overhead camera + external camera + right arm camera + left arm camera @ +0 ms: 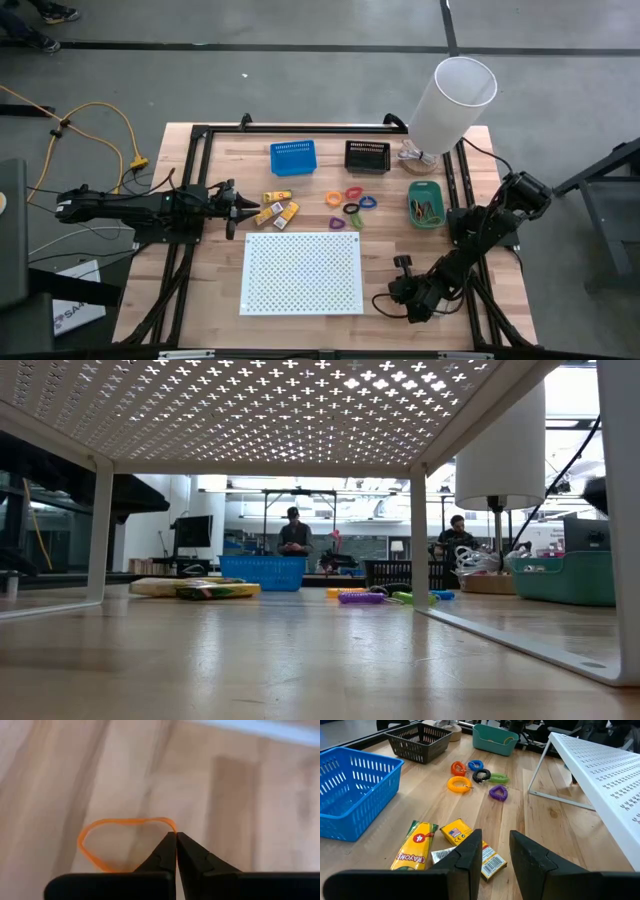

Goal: Pick & Place Office Desk Supplies
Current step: Put the orange rubber band into the green bin

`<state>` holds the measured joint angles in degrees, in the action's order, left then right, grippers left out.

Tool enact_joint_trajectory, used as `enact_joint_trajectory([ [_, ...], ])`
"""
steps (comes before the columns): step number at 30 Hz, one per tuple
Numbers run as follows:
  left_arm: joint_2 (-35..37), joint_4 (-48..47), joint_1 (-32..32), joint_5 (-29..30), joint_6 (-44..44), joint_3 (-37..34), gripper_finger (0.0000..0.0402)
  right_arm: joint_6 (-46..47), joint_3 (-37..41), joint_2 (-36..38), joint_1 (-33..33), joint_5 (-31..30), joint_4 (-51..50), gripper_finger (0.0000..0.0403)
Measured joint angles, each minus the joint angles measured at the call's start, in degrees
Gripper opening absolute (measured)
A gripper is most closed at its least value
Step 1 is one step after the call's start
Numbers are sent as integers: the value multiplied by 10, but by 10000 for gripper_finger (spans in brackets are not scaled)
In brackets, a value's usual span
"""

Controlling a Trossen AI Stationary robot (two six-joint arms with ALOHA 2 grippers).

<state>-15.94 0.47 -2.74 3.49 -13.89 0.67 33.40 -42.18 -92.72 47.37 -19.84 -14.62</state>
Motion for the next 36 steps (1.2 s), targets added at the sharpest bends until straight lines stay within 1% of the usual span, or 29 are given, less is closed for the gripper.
enact_joint_trajectory([
  [2,0,0,0,0,0,0,95,8,0,10,6,-35,-2,2],
  [7,0,0,0,0,0,0,95,60,0,34,22,-115,-52,2],
  [15,0,0,0,0,0,0,95,168,0,75,29,-240,-177,2],
  [22,0,0,0,0,0,0,95,240,0,115,29,-324,-276,2],
  [25,0,0,0,0,0,0,95,284,0,132,29,-346,-329,2],
  [29,0,0,0,0,0,0,95,348,0,153,24,-356,-397,2],
  [36,0,0,0,0,0,0,95,409,0,164,5,-372,-465,2],
])
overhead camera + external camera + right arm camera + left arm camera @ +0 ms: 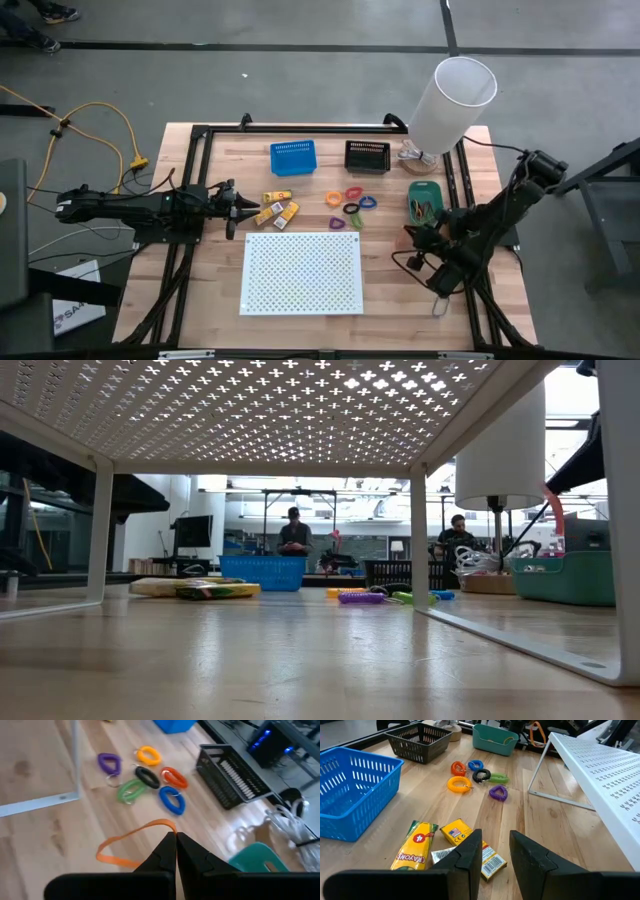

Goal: Pick & Place Office Desk Supplies
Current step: Put the orange rubber band into the green bin

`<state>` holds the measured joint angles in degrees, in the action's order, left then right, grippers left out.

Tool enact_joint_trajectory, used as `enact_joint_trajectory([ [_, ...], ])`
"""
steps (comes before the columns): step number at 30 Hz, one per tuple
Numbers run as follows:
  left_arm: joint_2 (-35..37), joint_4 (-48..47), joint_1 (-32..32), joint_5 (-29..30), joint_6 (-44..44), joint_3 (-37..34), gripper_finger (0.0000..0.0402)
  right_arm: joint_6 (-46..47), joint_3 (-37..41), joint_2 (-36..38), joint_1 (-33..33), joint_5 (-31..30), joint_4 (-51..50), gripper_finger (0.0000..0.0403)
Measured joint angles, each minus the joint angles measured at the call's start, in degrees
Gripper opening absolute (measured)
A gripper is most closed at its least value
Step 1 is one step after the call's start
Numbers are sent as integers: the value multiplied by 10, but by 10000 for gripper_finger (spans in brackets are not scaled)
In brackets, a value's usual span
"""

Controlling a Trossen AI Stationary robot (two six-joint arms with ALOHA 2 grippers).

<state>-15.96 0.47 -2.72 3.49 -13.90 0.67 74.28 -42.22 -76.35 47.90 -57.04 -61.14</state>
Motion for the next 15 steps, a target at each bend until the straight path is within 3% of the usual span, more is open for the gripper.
enact_joint_trajectory([
  [8,0,0,0,0,0,0,95,108,0,0,-51,7,-84,2],
  [15,0,0,0,0,0,0,95,165,0,0,-109,58,-141,2],
])
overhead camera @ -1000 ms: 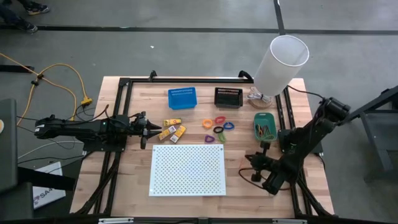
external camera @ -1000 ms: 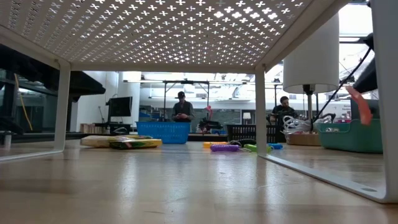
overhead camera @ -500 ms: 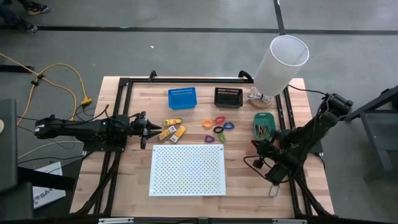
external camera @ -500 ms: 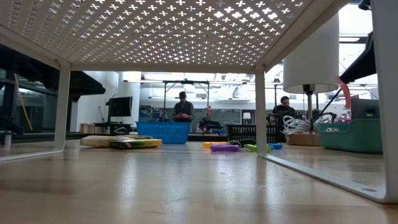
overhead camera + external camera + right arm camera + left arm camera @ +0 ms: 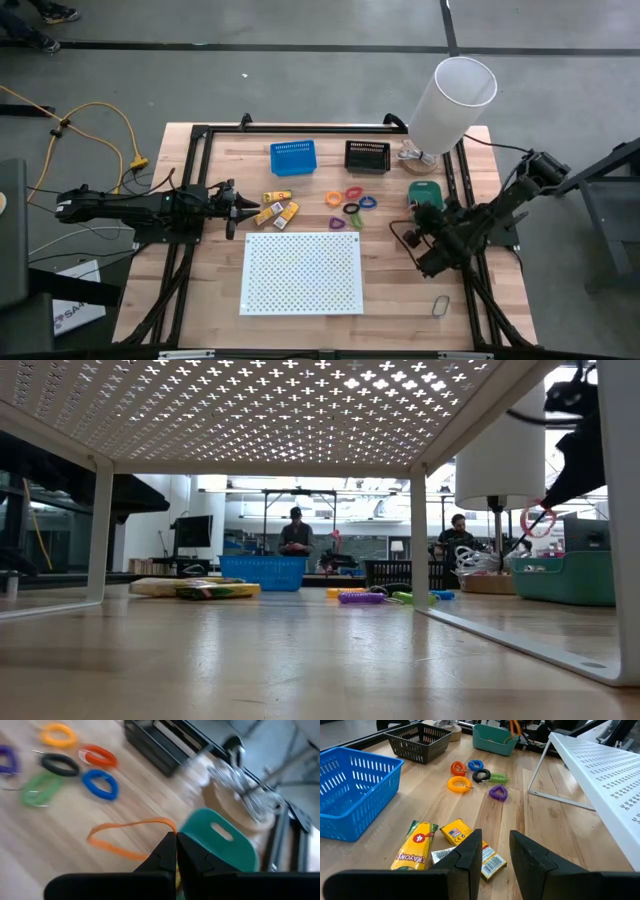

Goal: Pick & Place Office Desk Supplies
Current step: Put the orange rubber band into the green bin

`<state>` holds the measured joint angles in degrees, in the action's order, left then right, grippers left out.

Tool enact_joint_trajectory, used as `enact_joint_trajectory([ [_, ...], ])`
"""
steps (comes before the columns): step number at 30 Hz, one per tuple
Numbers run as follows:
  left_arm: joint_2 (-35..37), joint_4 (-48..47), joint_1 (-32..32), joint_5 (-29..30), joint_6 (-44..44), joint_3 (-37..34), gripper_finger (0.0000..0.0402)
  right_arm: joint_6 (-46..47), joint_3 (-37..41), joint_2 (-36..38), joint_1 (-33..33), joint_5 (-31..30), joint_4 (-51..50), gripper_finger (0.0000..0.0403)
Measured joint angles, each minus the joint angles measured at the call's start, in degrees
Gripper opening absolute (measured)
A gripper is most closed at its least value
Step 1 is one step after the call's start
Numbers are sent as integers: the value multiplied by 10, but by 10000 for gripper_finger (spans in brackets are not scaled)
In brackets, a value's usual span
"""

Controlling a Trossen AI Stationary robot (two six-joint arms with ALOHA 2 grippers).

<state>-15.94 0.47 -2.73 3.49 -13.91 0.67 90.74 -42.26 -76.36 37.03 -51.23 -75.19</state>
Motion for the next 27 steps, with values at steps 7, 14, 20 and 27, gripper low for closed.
enact_joint_trajectory([
  [7,0,0,0,0,0,0,95,54,0,0,-46,73,-44,2],
  [14,0,0,0,0,0,0,95,57,0,0,-85,139,-44,2],
  [20,0,0,0,0,0,0,95,57,0,0,-106,162,-44,2],
  [27,0,0,0,0,0,0,95,66,0,0,-110,176,-43,2],
])
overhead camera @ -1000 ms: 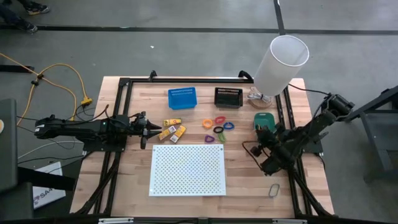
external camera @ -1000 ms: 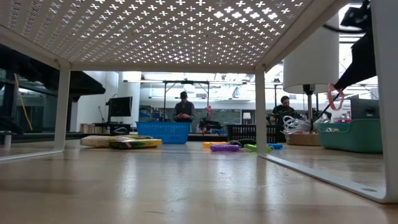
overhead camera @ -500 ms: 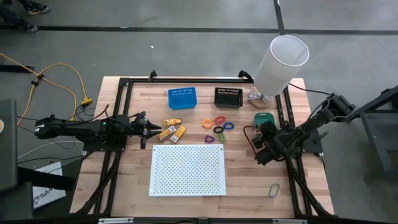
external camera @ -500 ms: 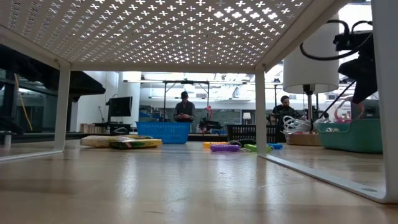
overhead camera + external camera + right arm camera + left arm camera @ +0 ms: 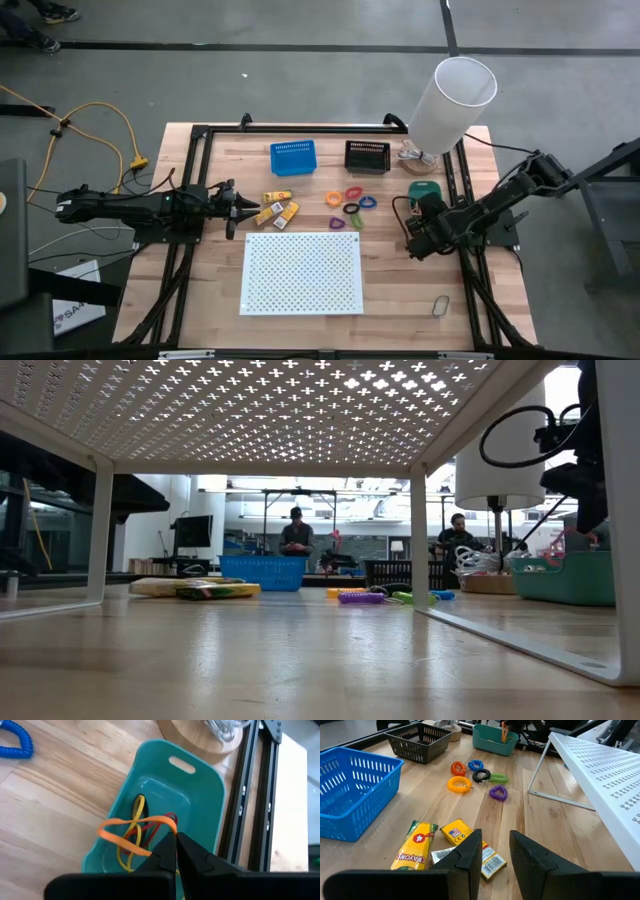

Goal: Pick & Place Office Desk Supplies
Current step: Put the orange rubber band into the green bin

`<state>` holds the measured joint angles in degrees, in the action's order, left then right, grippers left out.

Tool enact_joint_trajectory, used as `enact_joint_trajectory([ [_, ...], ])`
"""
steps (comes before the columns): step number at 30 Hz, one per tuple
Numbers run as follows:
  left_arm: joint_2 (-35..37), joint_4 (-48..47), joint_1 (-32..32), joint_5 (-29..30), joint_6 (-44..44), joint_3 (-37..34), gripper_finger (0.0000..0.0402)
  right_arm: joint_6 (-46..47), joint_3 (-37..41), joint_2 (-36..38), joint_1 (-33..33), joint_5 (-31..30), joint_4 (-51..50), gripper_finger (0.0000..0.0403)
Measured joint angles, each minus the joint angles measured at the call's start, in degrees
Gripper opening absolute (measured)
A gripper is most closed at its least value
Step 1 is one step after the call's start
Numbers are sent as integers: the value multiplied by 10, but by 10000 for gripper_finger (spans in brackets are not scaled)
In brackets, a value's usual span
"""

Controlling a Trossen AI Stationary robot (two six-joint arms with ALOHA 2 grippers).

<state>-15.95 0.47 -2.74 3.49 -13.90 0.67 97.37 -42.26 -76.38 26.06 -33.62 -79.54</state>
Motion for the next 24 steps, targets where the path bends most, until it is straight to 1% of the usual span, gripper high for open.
enact_joint_trajectory([
  [7,0,0,0,0,0,0,95,18,0,0,0,55,0,2],
  [15,0,0,0,0,0,0,95,15,0,0,1,56,0,6],
  [18,0,0,0,0,0,0,95,15,0,0,1,56,0,22],
  [24,0,0,0,0,0,0,95,15,0,0,1,55,0,67],
])
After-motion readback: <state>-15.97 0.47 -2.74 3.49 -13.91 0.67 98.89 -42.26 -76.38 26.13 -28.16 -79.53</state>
